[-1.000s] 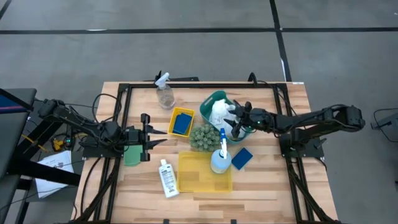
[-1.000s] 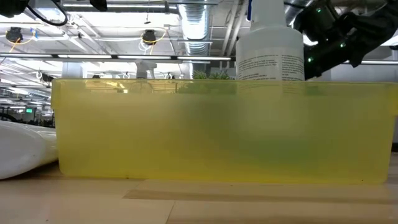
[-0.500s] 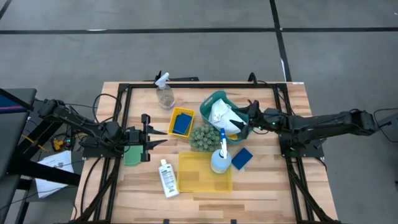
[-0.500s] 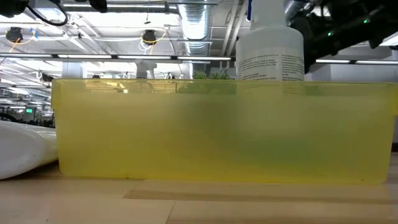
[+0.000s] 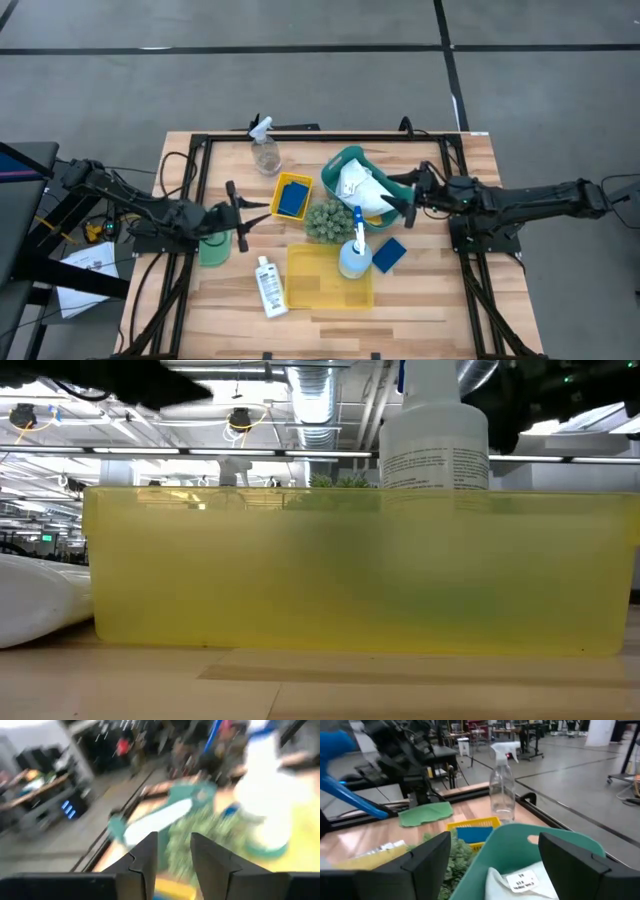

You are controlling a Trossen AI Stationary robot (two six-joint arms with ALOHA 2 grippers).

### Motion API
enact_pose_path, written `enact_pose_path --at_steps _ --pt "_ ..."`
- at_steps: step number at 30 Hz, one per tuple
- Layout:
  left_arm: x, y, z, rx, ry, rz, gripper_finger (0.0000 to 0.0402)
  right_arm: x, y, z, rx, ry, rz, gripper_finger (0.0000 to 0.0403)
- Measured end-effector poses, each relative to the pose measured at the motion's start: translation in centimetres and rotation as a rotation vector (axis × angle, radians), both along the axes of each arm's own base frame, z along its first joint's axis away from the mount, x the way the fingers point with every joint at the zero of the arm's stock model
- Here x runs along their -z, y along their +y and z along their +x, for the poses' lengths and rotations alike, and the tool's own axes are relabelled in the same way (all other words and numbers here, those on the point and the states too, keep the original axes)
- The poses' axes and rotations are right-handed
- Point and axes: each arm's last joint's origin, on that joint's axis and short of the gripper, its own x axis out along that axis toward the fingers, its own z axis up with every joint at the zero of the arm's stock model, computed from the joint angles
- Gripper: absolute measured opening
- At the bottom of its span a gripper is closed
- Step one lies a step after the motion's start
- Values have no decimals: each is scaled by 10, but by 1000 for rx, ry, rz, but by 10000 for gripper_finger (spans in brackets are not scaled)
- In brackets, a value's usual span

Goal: Pick & Place Kitchen Items
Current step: Put the green microfiber cloth into the green bin

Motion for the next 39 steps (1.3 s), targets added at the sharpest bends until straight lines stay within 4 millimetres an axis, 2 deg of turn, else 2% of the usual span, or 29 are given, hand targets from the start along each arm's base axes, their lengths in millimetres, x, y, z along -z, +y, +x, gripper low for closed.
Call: enact_pose_path --at_steps 5,12,16,21,26,33,39 --pt "9 3 -3 -111 121 -50 145 -3 5 -4 -36 -17 -7 292" --pt "-16 7 -12 -128 423 -227 219 -7 9 -10 -68 -35 -32 292" --pt "-25 11 -13 -137 651 -373 237 -6 9 -10 -69 -24 -40 292" --pt "-2 14 -8 -215 991 -459 230 -6 9 -10 -68 -22 -40 292" --pt "25 12 -2 -309 1314 -463 219 -6 9 -10 -70 -23 -38 292" --pt "54 6 15 -341 1518 -439 224 -6 9 -10 -72 -23 -38 292" --pt "68 7 22 -343 1613 -415 227 -5 9 -10 -72 -19 -38 292"
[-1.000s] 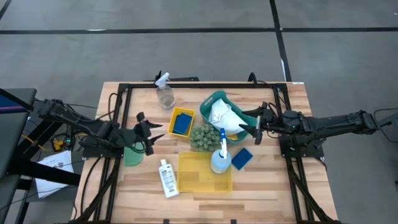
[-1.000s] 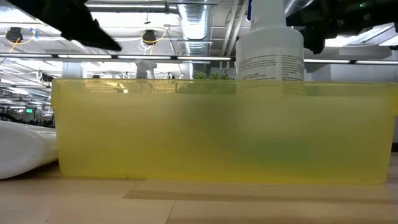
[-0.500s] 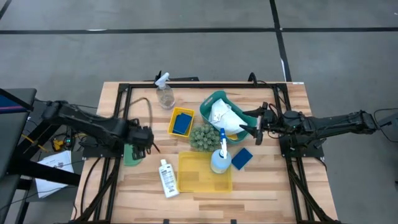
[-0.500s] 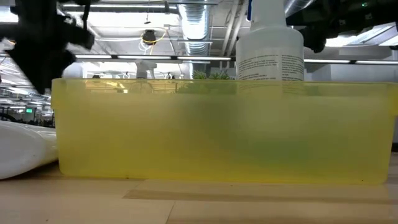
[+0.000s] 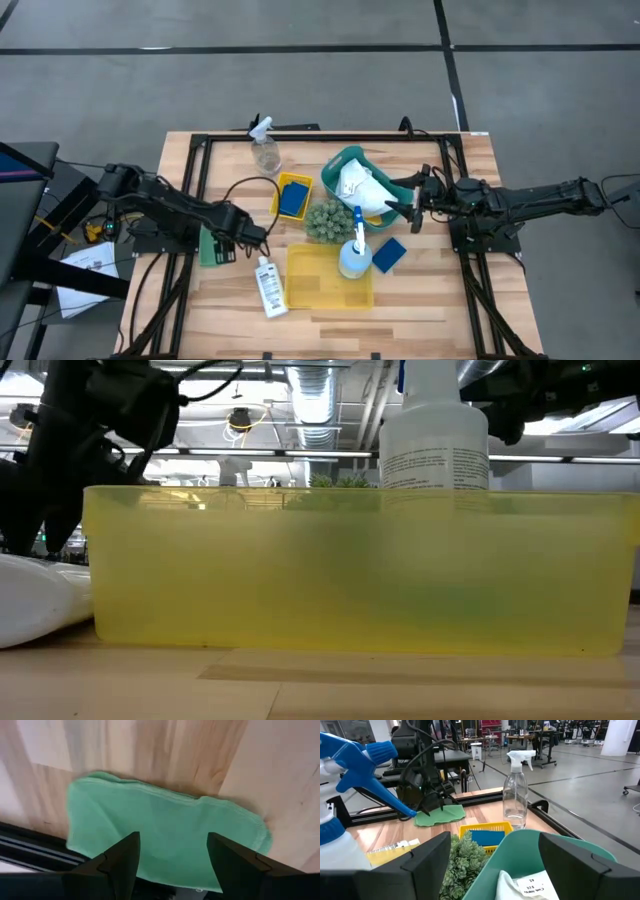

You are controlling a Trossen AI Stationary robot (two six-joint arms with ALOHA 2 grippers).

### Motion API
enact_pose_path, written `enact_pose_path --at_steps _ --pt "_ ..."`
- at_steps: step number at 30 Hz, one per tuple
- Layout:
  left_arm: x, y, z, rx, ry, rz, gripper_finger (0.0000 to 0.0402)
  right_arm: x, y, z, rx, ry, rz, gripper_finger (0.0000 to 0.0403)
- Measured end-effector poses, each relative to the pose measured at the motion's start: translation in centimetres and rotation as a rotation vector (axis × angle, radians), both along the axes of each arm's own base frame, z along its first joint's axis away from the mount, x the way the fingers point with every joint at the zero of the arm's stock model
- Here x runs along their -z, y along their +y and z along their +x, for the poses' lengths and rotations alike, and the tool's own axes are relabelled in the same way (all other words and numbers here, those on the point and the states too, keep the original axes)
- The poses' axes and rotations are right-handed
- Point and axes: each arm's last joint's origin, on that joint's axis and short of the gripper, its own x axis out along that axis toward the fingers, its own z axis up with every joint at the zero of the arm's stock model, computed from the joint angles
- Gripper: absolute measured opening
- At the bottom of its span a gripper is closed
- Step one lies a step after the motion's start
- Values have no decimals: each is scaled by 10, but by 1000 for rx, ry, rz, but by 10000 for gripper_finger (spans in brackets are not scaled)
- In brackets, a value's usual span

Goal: Pick & Place Kitchen Items
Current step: Put the green microfiber cloth into the green bin

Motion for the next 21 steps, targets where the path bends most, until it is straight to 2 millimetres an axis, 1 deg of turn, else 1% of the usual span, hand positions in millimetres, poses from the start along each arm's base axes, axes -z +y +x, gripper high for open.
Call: enact_pose_path --at_steps 3,7,15,21 --pt "8 4 0 -12 5 -49 227 1 0 0 0 10 -1 292" --pt "19 8 -6 -8 27 -88 227 2 0 0 0 19 -2 292" --pt "20 9 -4 -25 3 -120 227 2 0 0 1 19 -3 292" --pt "23 9 -6 -55 3 -112 227 2 0 0 1 18 -3 292"
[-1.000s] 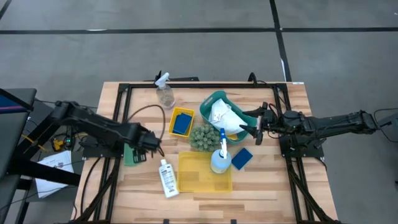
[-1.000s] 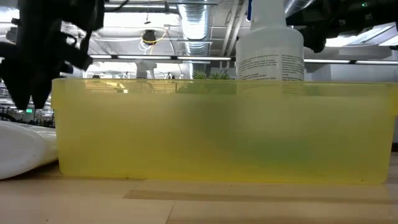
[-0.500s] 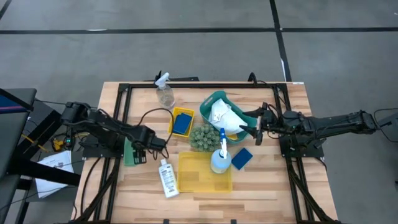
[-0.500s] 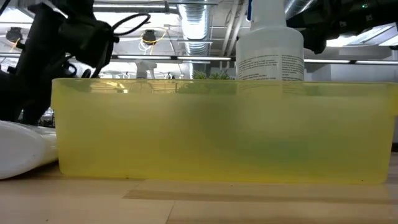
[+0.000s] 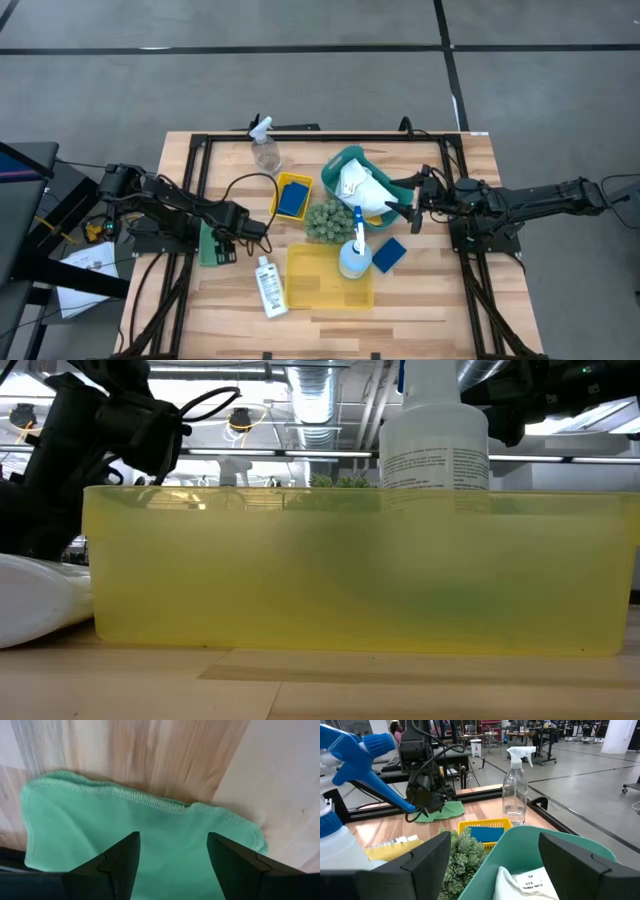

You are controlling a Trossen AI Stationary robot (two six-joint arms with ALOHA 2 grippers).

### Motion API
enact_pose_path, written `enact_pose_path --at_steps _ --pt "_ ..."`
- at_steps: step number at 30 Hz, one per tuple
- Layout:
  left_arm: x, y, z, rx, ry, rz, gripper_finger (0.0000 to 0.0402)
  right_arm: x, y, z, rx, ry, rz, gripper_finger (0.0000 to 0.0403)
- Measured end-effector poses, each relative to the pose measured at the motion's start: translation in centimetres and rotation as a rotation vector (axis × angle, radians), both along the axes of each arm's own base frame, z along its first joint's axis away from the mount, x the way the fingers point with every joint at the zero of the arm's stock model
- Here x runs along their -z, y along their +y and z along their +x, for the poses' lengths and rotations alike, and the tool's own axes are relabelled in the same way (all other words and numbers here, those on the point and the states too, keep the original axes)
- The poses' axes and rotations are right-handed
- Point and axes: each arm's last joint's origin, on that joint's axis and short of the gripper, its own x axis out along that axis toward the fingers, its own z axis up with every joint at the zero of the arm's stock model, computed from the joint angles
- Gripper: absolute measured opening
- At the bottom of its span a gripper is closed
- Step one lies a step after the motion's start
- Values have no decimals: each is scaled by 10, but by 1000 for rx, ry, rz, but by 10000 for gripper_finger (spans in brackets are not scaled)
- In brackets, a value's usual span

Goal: Pick & Place Kitchen Items
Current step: Put the green microfiber cloth into the green bin

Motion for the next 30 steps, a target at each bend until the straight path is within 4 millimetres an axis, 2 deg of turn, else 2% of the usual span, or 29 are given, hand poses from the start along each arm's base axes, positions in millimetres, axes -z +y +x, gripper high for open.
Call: enact_pose_path --at_steps 9,21,30 --pt "6 -1 3 -84 -68 14 227 0 0 0 0 0 0 292" --pt "29 -2 -21 -163 22 -93 225 0 0 0 0 0 0 292" --pt "30 -2 -20 -184 4 -101 175 0 0 0 0 0 -1 292"
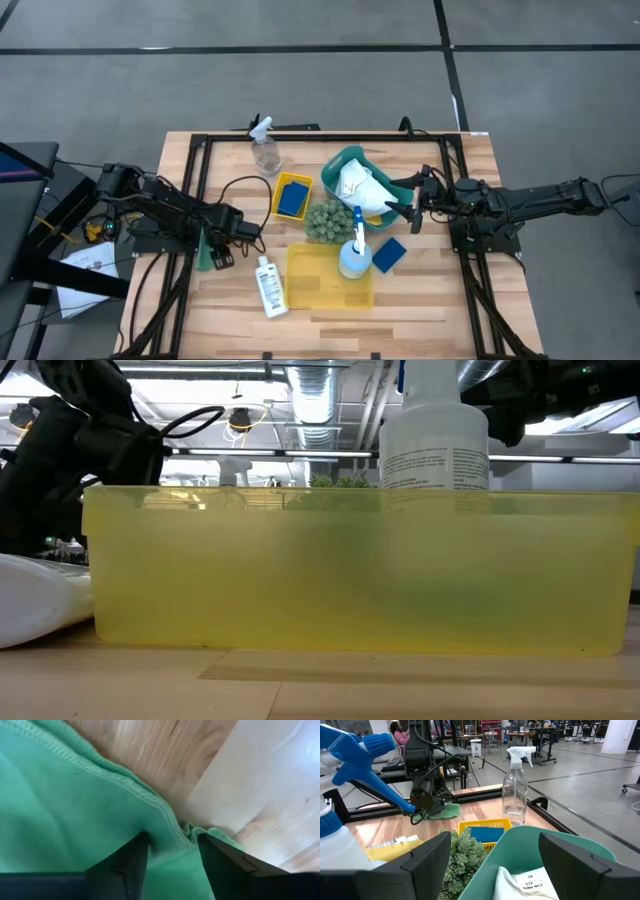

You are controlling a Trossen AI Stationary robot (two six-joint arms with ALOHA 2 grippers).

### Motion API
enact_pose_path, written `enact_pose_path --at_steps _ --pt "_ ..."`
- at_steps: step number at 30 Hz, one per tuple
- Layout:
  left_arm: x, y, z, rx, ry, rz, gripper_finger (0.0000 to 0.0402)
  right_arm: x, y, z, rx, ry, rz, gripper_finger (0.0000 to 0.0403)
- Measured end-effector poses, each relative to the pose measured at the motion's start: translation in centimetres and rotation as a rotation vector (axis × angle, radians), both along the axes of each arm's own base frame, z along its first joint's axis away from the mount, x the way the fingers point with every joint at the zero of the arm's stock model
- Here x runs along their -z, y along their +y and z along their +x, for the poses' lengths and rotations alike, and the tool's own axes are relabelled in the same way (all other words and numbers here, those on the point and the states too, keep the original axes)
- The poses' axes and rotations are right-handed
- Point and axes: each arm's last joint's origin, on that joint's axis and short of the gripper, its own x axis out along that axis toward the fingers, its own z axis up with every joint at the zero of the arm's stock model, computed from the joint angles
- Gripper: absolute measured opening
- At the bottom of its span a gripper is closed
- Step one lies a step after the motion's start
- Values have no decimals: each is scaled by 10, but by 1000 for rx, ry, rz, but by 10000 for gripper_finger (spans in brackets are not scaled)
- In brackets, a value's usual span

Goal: Pick & Place Kitchen Items
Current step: Put the green microfiber cloth into the green bin

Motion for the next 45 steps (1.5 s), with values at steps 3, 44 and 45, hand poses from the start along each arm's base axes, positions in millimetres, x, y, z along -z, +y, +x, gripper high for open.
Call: enact_pose_path --at_steps 3,44,45 --pt "0 0 0 -28 -2 5 154 0 0 0 -1 1 -4 292" --pt "-26 -27 7 -94 -380 155 1 -1 0 0 -2 -1 -14 292" --pt "-27 -27 7 -90 -386 162 1 -1 0 0 -2 -1 -14 292"
